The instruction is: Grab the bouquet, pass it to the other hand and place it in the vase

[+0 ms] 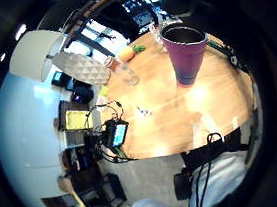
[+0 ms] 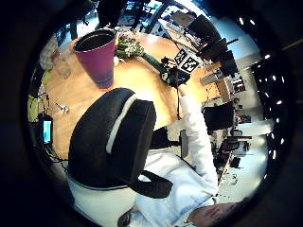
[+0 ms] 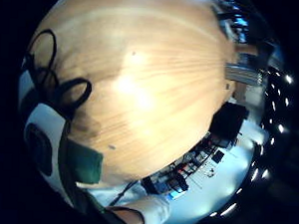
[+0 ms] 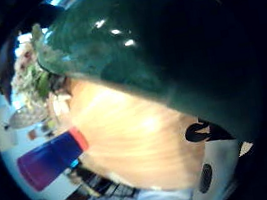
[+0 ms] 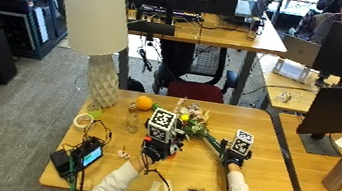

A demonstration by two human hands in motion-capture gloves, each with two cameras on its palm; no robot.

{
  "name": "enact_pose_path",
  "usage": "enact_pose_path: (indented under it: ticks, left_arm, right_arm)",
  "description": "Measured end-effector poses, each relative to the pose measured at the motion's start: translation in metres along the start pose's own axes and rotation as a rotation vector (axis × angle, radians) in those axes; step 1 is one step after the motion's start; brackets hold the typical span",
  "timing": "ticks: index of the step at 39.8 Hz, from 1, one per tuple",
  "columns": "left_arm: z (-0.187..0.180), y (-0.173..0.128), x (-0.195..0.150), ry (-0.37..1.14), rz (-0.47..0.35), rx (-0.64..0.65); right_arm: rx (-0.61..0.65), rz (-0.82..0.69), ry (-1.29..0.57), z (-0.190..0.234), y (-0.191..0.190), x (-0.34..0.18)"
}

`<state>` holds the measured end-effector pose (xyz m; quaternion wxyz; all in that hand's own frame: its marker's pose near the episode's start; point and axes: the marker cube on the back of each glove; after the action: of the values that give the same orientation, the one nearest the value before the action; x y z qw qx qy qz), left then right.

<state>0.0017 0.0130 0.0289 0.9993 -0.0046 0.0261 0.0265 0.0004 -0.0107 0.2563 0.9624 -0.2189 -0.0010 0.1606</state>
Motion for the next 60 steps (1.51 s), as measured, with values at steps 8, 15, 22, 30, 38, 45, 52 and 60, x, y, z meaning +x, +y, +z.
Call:
enact_pose_path:
  ticks: [8, 15, 22, 30, 38, 45, 52, 60]
  left_arm:
    - [0.0, -0.007, 0.0, -0.006, -0.013, 0.003]
    - [-0.001, -0.02, 0.004, 0.057, 0.001, -0.012]
    - [-0.018, -0.034, 0.015, 0.2, 0.003, -0.045]
    - [-0.042, -0.069, 0.031, 0.532, -0.008, 0.007]
    - [-0.062, -0.103, 0.048, 0.968, -0.022, 0.008]
    - [-0.076, -0.126, 0.07, 1.345, 0.05, -0.065]
    - [-0.08, -0.148, 0.103, 1.457, 0.144, -0.037]
    - [-0.067, -0.165, 0.113, 1.617, 0.094, 0.126]
  right_arm:
    - [0.187, 0.144, 0.002, 0.0, -0.006, 0.026]
    - [0.33, 0.165, -0.171, -0.019, -0.009, 0.04]
    - [0.535, -0.089, -0.615, -0.086, 0.002, 0.016]
    - [0.727, -0.067, -0.791, -0.132, -0.025, 0.026]
    - [0.814, -0.178, -1.025, -0.157, -0.007, 0.001]
    - [0.807, -0.308, -1.114, -0.152, 0.017, -0.032]
    - [0.772, -0.449, -1.195, -0.126, 0.021, -0.073]
    - [0.716, -0.535, -1.248, -0.101, 0.038, -0.11]
